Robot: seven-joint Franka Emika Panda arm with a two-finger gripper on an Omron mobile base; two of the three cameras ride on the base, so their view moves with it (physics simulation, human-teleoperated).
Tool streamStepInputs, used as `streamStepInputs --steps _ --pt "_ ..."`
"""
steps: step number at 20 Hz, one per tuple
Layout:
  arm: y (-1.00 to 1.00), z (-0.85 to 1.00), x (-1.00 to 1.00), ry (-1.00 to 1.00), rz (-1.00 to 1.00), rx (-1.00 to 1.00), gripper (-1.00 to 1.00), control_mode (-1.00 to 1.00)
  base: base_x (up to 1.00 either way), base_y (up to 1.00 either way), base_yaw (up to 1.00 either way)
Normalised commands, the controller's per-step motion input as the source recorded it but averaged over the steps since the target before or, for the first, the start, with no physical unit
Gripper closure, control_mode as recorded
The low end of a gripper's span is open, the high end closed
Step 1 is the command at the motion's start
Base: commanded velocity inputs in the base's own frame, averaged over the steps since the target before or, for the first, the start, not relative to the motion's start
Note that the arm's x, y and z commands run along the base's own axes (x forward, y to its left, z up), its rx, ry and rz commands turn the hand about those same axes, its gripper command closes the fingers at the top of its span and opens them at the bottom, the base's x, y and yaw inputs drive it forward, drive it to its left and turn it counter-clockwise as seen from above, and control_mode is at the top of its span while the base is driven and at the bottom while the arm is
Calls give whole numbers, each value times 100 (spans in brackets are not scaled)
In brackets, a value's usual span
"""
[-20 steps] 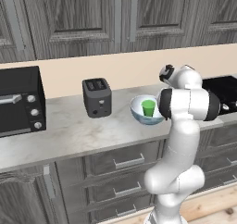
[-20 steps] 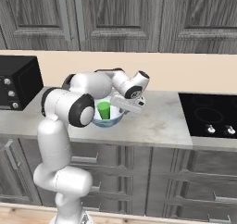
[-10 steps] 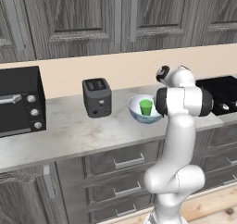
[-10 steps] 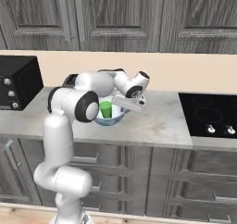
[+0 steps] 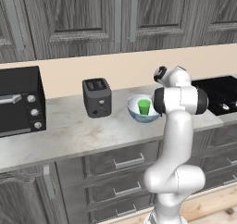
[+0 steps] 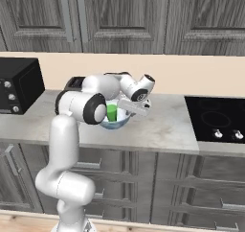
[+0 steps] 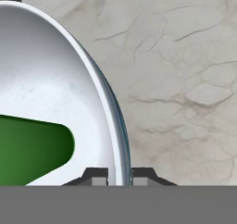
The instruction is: Place the cup inside the bowl on the dining table and move the bowl to any counter.
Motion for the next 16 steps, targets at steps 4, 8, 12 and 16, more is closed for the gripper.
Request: streamStepInputs --steps 4,8,12,16 --pt "0 -25 14 0 0 -2 100 -100 0 0 0" --pt "0 -28 4 0 0 -2 100 -100 0 0 0" --pt "0 -12 1 0 0 0 100 -100 0 0 0" --pt "0 0 0 0 0 0 100 -100 0 0 0"
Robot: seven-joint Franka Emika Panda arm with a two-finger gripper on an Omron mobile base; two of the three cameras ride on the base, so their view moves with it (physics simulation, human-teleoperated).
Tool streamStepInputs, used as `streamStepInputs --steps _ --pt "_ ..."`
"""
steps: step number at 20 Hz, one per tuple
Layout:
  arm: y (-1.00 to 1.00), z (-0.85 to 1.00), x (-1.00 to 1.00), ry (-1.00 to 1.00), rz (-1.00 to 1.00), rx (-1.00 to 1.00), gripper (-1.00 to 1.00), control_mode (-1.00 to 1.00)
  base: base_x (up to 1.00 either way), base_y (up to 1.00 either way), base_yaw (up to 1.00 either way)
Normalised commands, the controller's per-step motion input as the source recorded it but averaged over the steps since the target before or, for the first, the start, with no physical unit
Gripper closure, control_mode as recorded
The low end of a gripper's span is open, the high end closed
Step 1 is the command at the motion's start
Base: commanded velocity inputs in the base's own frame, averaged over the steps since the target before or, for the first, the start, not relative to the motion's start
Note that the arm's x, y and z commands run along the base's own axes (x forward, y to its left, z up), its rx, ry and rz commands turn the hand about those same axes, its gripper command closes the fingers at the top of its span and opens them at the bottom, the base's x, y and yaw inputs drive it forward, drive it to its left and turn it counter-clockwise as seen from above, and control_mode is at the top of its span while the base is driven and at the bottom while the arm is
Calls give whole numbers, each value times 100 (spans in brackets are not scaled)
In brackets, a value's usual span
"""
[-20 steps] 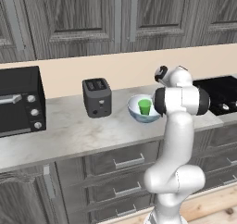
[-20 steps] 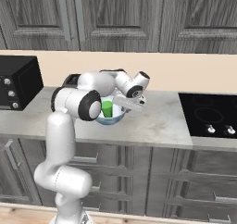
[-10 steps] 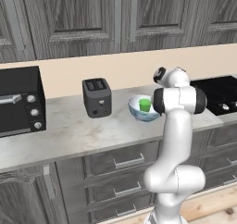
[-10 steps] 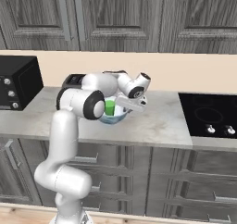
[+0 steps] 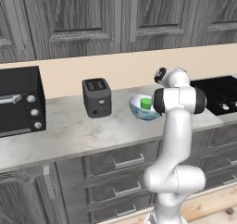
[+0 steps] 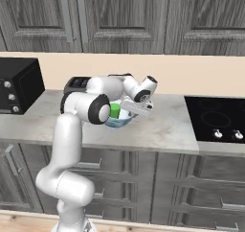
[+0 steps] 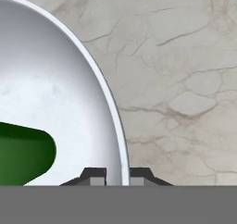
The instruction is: Place the cup inside the bowl on the dining table and move the bowl to any counter.
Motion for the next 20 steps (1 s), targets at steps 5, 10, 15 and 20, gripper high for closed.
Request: streamStepInputs --steps 5,10,15,20 --pt "0 0 0 0 0 0 100 -100 0 0 0" --pt "0 0 0 0 0 0 100 -100 0 0 0" --pt "0 0 0 0 0 0 -100 -100 0 0 0" --pt "0 1 0 0 0 0 -100 -100 0 0 0"
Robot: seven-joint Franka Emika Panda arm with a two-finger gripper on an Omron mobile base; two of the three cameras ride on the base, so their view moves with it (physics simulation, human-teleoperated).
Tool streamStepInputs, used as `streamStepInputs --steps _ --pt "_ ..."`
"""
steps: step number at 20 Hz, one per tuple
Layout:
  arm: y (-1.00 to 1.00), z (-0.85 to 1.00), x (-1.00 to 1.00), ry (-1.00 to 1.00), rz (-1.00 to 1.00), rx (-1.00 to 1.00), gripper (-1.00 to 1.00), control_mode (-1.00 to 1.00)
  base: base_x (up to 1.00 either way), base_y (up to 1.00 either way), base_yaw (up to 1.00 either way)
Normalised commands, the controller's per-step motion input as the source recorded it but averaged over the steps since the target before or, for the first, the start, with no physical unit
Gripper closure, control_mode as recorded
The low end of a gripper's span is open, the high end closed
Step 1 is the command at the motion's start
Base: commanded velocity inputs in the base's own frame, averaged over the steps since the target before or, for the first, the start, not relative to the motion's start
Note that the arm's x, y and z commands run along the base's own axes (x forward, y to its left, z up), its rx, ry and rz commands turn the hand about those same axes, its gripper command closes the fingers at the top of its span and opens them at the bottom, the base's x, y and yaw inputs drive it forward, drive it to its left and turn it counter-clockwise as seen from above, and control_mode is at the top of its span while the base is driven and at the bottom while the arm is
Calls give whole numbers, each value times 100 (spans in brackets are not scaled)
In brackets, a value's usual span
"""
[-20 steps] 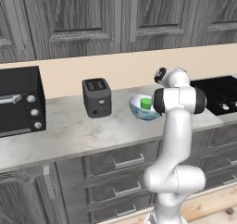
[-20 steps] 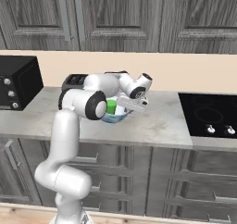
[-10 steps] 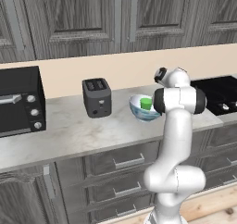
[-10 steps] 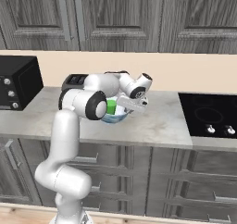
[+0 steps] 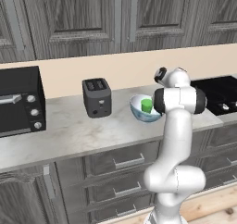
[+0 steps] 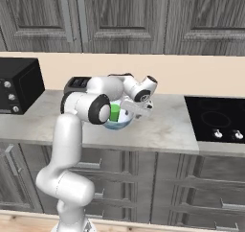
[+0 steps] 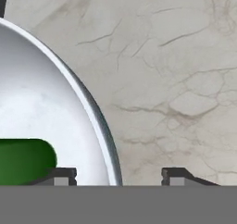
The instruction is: Place the cup inside the bowl on the dining table and move the bowl to any counter.
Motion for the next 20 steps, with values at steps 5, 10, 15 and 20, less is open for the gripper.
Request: streamStepInputs --steps 5,10,15,20 --pt "0 1 -5 0 0 0 -100 -100 0 0 0" --pt "-1 18 -4 0 0 -1 -100 -100 0 0 0" --pt "-4 34 -14 0 0 0 -100 -100 0 0 0" --pt "-8 35 -27 0 0 0 -100 -100 0 0 0"
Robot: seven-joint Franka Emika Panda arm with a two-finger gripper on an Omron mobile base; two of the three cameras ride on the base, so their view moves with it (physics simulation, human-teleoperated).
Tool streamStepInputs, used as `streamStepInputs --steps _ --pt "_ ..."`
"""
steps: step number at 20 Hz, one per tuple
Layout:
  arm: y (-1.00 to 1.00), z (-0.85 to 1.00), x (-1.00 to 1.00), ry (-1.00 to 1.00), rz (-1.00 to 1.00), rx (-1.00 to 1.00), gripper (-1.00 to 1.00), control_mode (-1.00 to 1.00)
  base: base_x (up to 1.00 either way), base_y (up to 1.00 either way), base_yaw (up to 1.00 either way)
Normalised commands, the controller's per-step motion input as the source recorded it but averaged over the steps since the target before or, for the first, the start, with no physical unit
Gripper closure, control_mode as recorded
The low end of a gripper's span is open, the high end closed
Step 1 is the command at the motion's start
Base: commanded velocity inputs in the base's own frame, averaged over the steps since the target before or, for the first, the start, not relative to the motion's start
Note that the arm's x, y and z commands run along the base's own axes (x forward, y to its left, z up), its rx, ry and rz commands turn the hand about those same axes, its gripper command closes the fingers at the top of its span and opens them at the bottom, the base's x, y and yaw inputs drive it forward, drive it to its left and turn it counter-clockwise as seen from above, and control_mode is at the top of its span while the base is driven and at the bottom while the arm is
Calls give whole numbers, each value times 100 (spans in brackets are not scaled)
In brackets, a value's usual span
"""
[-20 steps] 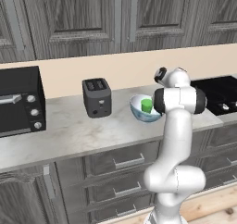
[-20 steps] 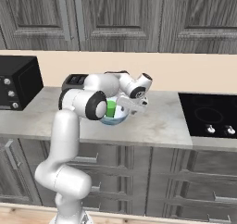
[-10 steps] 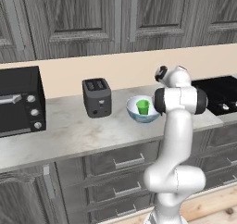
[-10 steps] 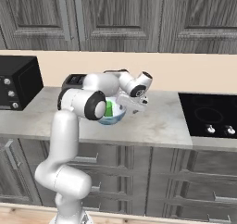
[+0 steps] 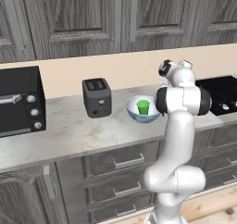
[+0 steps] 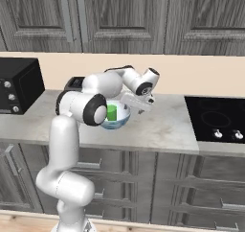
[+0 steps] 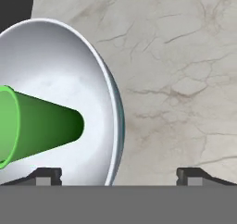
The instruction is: Place the cup inside the bowl on the dining table and move the bowl to any counter.
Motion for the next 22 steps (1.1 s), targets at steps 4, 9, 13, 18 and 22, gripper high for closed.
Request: streamStepInputs --steps 4,9,13,18,22 --pt "-14 5 -54 -1 0 0 -100 -100 0 0 0" --pt "-5 0 -69 -5 0 0 -100 -100 0 0 0" --pt "0 8 -70 -10 0 0 -100 -100 0 0 0" --pt "0 26 -66 -10 0 0 -100 -100 0 0 0" --pt "0 30 -70 -10 0 0 -100 -100 0 0 0"
